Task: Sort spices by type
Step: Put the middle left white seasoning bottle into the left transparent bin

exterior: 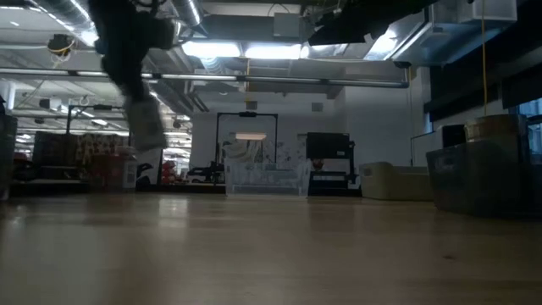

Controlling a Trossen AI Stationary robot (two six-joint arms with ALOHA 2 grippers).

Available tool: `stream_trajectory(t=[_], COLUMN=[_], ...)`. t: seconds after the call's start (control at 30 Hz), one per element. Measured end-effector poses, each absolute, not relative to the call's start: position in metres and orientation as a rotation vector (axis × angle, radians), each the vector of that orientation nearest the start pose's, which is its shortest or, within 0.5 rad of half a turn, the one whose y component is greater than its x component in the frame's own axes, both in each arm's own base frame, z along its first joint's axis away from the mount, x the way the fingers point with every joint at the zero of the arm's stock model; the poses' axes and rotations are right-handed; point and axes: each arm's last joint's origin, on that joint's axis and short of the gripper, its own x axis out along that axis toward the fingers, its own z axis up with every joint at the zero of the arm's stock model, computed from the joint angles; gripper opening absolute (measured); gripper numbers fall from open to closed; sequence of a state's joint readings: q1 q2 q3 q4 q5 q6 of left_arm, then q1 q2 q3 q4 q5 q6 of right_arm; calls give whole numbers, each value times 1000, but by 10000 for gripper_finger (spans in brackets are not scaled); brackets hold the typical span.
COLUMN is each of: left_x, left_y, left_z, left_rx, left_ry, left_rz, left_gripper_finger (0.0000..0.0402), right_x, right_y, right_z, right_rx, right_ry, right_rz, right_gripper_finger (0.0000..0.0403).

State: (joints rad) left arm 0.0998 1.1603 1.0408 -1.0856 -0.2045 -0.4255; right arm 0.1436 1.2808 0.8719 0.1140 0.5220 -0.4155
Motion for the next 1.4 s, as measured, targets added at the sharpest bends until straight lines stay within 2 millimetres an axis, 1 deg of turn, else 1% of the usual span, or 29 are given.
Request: stream_trajectory(t=[0.13,0.27,0.5,0.67,0.8,0.93,1.2,1.4], left_x=[208,221,250,269,281,289,305,317], left_y=[32,45,77,105,128,151,197,226], left_z=[304,316,322,320,316,309,305,300], left_rx=[-247,-179,-105,-107,-131,-136,-159,-175], left_ry=[1019,952,914,884,873,913,928,943], left_rz=[504,507,536,590,644,681,750,760], left_gripper_finger=[195,191,194,192,194,193,195,194], right_x=[281,281,281,281,281,281,281,281], right_y=[26,26,26,26,26,26,26,26], right_z=[288,288,287,288,287,287,287,287], right_rx=[-511,-511,-510,-511,-511,-511,-532,-537], right_ry=[353,353,353,353,353,354,357,358], right_rz=[-313,-313,-313,-313,-313,-313,-309,-309], right_gripper_finger=[342,342,342,342,342,342,342,342])
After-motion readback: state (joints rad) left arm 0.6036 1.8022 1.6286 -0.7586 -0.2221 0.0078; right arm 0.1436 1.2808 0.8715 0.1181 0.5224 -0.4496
